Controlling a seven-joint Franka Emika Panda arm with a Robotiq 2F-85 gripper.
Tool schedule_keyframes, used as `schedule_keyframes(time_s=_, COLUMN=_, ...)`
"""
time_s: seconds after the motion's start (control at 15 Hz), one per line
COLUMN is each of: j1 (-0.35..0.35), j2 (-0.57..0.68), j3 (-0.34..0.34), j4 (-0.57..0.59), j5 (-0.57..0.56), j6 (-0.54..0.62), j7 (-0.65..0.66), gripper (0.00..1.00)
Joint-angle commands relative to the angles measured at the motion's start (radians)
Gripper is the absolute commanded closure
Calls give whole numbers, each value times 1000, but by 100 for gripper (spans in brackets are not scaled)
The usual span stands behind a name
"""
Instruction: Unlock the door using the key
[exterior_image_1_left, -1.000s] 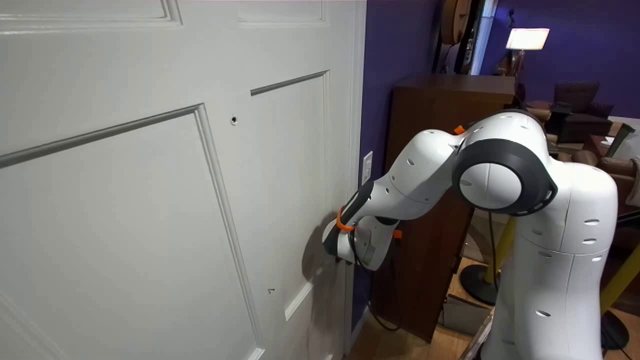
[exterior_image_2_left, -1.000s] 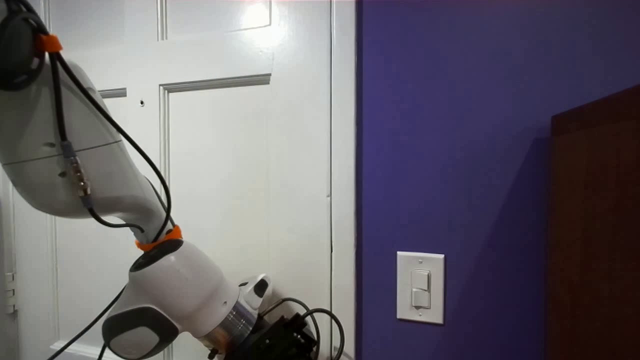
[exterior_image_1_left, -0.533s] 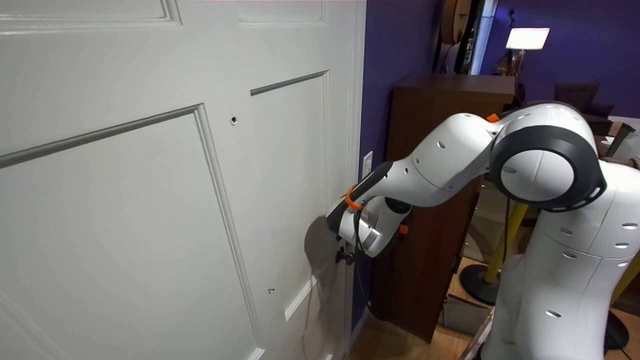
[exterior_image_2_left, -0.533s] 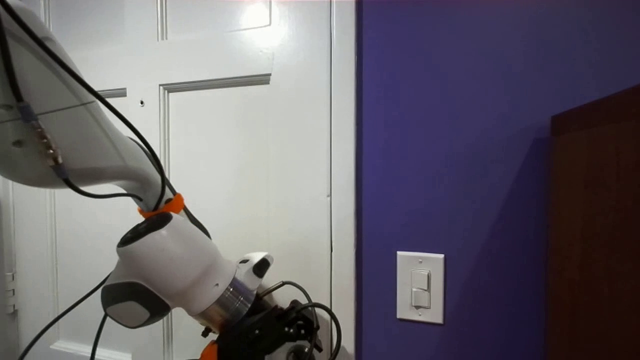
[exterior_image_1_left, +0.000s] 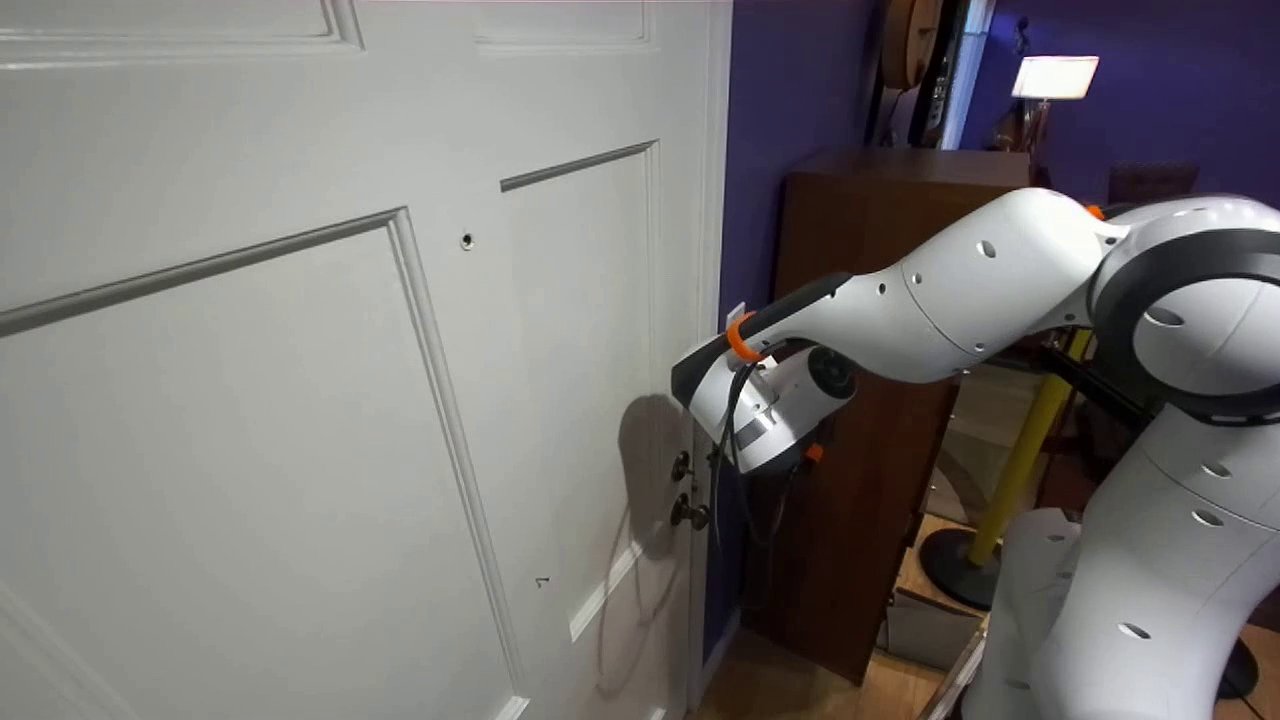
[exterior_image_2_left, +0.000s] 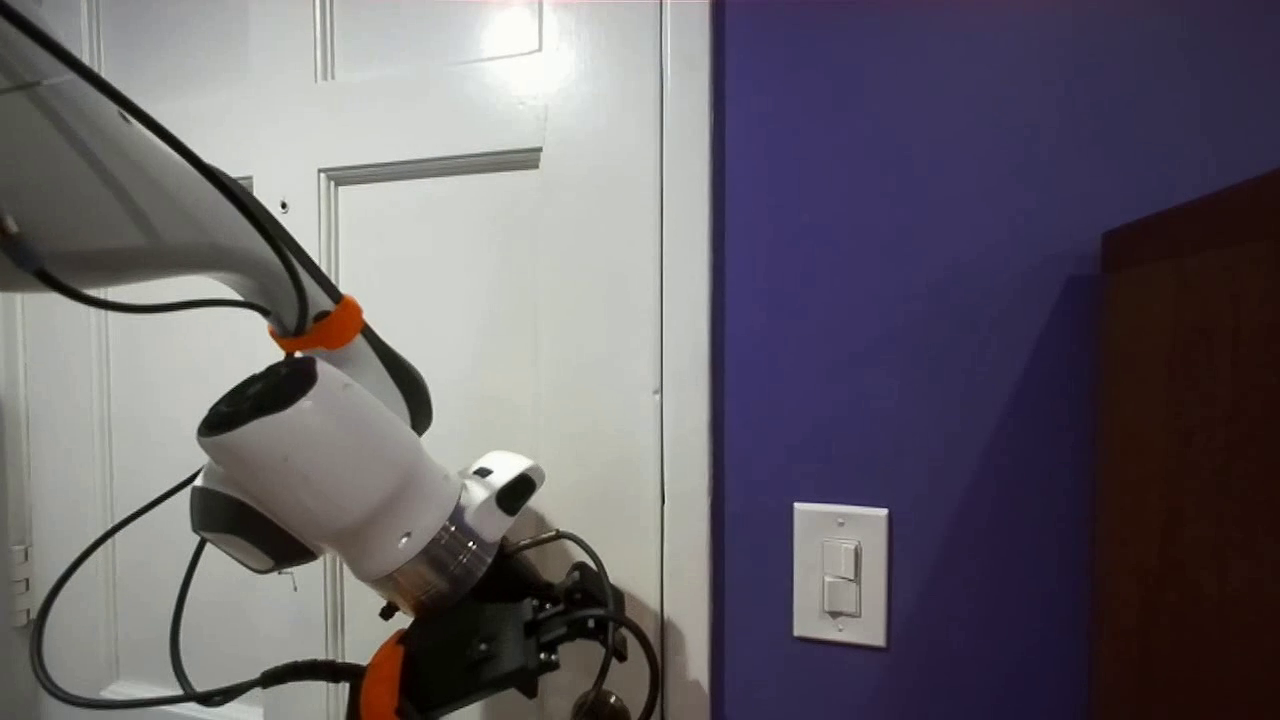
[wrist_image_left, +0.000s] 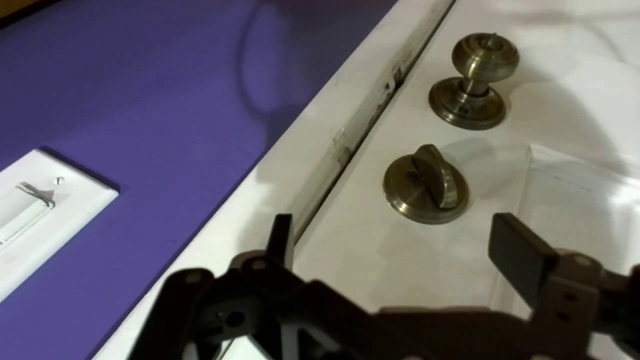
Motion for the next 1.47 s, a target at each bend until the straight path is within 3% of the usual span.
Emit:
schedule_keyframes(time_s=0.0, j1=3, j2=-108, j3=-11, j4=-19, j5=124, j6=-68, j7=-71, gripper=0)
schedule_keyframes(time_s=0.4, j1=62, j2=-129, j3=-84, j4=-20, j5=364, j6=-83, j7=-92, gripper=0)
schedule_keyframes(time_s=0.8, j1=295, j2=-193, j3=-323, j4=-26, j5=630, j6=-3, j7=-224, gripper=0)
schedule_keyframes(time_s=1.07, j1=447, j2=-303, j3=-482, j4=48, j5=745, j6=191, j7=-382, gripper=0)
schedule_keyframes(time_s=1.33, j1=502, j2=-354, j3=-546, j4=155, j5=746, j6=361, j7=-501, gripper=0)
schedule_keyframes(time_s=1.4, j1=413, j2=-278, j3=-471, j4=111, j5=752, j6=269, j7=-451, gripper=0)
